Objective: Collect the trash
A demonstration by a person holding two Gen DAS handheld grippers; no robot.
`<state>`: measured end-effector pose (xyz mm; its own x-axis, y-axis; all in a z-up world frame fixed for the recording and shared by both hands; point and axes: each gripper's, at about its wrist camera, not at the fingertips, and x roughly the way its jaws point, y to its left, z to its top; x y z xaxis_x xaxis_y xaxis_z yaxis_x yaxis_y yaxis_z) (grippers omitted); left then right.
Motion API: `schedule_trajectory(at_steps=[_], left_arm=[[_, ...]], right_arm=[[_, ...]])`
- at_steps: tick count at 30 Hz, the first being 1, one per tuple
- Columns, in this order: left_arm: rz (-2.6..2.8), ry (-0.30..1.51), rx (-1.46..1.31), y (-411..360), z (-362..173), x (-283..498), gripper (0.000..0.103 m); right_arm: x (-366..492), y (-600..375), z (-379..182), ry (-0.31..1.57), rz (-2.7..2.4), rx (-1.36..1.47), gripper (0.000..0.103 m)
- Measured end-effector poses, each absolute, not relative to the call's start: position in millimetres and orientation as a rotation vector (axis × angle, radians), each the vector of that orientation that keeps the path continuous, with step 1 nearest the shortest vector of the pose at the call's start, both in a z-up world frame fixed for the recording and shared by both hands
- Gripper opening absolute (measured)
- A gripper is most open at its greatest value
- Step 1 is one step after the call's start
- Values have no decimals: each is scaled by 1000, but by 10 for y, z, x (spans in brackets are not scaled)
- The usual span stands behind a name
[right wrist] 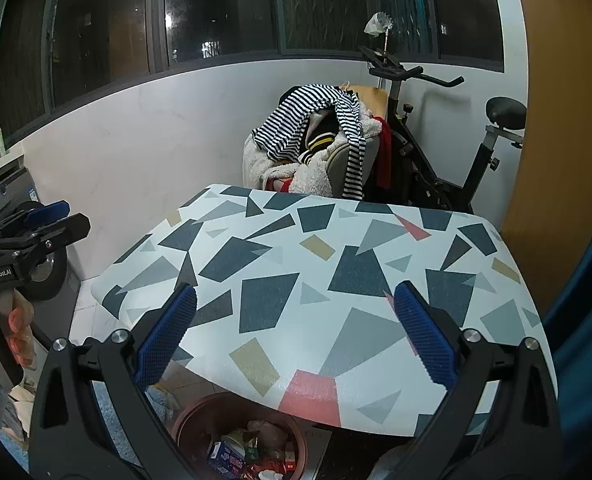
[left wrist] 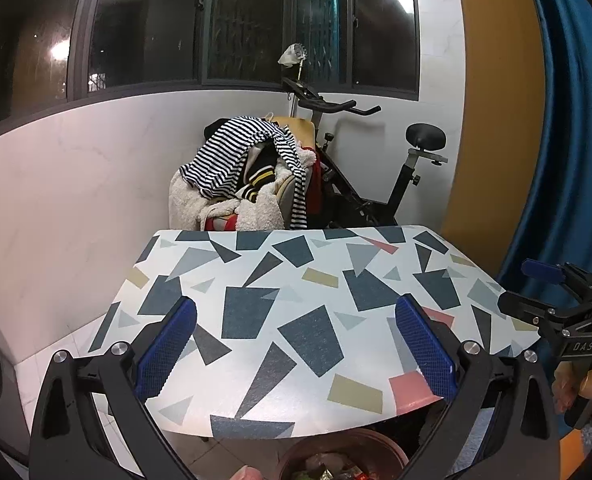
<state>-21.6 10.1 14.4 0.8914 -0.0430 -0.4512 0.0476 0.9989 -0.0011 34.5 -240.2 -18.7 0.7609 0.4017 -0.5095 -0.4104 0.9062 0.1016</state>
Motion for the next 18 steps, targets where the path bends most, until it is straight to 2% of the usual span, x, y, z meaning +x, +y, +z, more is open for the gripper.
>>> schedule_trajectory(at_steps=[18], left_arm=[[-32, 453, 40, 18, 145, -244, 97]], right_arm=[[315, -2420, -152, 544, 437, -6, 97]])
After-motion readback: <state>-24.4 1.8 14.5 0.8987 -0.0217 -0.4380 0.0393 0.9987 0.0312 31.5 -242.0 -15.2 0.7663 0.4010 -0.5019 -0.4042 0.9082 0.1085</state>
